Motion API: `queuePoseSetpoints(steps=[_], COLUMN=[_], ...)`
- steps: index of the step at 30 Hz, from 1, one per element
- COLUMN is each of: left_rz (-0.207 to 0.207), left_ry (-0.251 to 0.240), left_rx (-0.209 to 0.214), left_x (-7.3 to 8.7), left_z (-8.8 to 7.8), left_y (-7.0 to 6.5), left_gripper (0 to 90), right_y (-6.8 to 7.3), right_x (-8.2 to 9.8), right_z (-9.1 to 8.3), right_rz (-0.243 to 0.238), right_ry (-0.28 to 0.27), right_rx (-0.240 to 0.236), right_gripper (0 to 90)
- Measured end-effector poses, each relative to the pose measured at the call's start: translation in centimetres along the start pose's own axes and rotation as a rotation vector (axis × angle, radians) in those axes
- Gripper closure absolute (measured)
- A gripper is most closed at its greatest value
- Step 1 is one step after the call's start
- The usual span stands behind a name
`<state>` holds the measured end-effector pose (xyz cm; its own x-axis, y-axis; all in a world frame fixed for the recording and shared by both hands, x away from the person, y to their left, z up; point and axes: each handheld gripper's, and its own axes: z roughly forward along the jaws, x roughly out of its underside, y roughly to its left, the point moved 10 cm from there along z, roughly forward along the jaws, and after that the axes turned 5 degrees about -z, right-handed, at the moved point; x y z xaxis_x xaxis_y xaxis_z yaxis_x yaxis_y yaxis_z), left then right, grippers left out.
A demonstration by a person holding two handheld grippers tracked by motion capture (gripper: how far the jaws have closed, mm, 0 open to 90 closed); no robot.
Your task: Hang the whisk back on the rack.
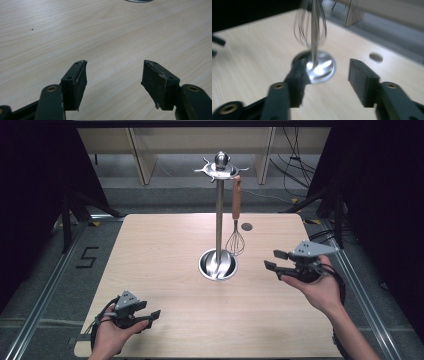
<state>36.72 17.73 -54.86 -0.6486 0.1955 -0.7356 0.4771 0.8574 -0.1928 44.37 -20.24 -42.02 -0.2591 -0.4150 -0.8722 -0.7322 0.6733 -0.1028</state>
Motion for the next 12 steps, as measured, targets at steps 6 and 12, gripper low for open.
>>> queuePoseSetpoints(steps=[6, 12], left_rz=[0.028, 0.028], left_ry=[0.018, 0.003], left_rx=[0.006, 0.009], left_x=[0.1, -0.1], left_z=[-0.1, 0.0], left_y=[0.0, 0.0], left_gripper=[35.6, 35.7], right_y=[1.1, 1.6], right_x=[6.1, 8.9], right_z=[0.8, 1.1], right_rz=[-0.002, 0.053], right_ry=[0.128, 0.164], right_rx=[-0.035, -0.028], right_gripper=[64.6, 77.9])
